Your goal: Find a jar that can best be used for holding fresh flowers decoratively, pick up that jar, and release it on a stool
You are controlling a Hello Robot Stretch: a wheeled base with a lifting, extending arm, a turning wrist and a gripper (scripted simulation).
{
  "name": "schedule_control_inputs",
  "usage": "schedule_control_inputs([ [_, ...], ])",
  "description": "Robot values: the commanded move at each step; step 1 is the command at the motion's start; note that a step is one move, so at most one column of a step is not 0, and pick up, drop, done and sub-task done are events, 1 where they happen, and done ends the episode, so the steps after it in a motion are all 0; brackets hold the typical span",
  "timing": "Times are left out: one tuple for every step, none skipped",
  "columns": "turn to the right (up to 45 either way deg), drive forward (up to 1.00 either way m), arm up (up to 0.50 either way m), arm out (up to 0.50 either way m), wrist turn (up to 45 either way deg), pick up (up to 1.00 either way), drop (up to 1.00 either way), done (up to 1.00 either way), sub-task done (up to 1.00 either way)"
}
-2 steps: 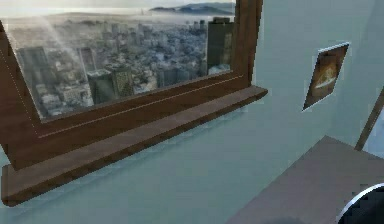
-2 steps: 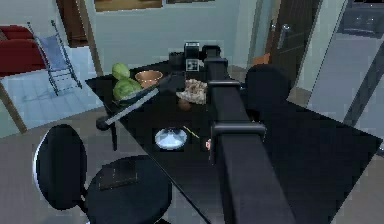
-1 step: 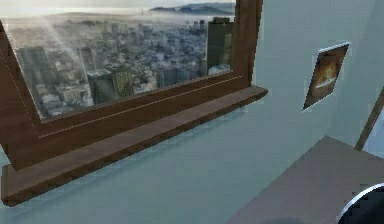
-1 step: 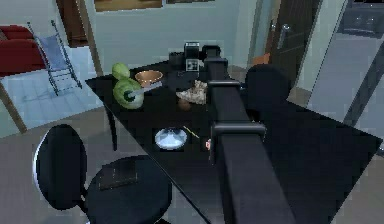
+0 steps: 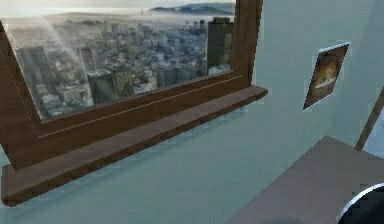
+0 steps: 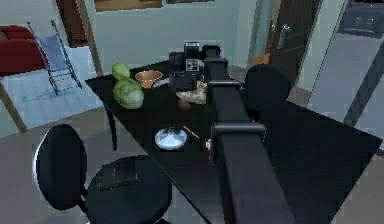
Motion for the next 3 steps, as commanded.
schedule_control_inputs([
  [0.0, 0.00, -0.30, 0.00, 0.0, 0.00, 0.00, 0.00, 0.00],
  [0.0, 0.00, 0.00, 0.00, 0.0, 1.00, 0.00, 0.00, 0.00],
  [0.0, 0.00, 0.10, 0.00, 0.0, 0.00, 0.00, 0.00, 0.00],
])
